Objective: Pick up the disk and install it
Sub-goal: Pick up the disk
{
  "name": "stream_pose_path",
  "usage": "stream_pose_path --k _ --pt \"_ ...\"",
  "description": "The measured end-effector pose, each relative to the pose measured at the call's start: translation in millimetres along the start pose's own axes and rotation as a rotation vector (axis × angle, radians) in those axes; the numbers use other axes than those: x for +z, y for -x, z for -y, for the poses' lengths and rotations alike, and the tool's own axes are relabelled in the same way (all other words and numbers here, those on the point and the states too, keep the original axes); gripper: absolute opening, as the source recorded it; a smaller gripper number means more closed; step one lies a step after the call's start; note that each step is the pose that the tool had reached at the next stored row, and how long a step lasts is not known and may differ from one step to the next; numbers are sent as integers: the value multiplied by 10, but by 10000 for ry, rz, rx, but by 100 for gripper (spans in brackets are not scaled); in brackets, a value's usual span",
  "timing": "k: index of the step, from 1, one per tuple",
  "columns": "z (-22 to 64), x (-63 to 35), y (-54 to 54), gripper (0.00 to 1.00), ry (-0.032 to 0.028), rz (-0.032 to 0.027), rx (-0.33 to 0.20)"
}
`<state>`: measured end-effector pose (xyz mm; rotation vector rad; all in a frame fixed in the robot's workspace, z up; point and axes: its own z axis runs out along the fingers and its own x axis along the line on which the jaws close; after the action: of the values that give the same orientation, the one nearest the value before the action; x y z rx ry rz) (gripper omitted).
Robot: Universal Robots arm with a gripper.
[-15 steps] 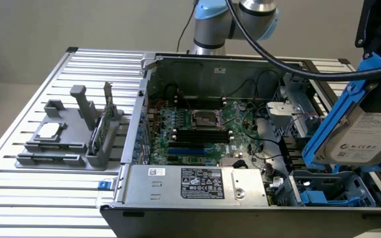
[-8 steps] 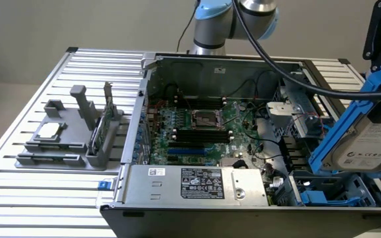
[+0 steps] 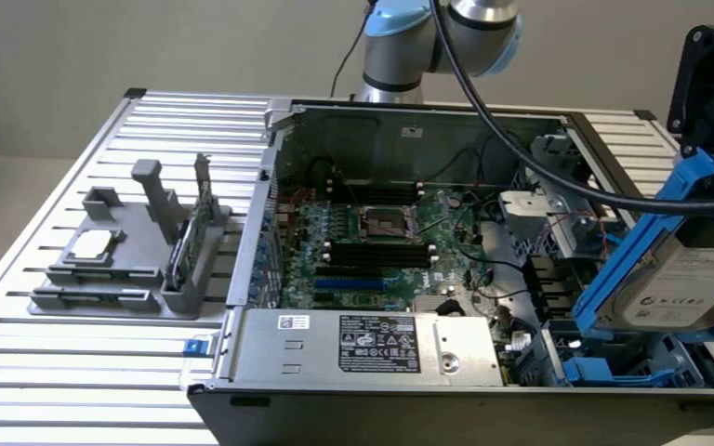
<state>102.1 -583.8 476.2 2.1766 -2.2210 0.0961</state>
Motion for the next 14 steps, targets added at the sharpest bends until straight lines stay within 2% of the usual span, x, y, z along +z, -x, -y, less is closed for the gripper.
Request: stream_pose_path --k 14 --pt "22 248 97 33 -25 4 -158"
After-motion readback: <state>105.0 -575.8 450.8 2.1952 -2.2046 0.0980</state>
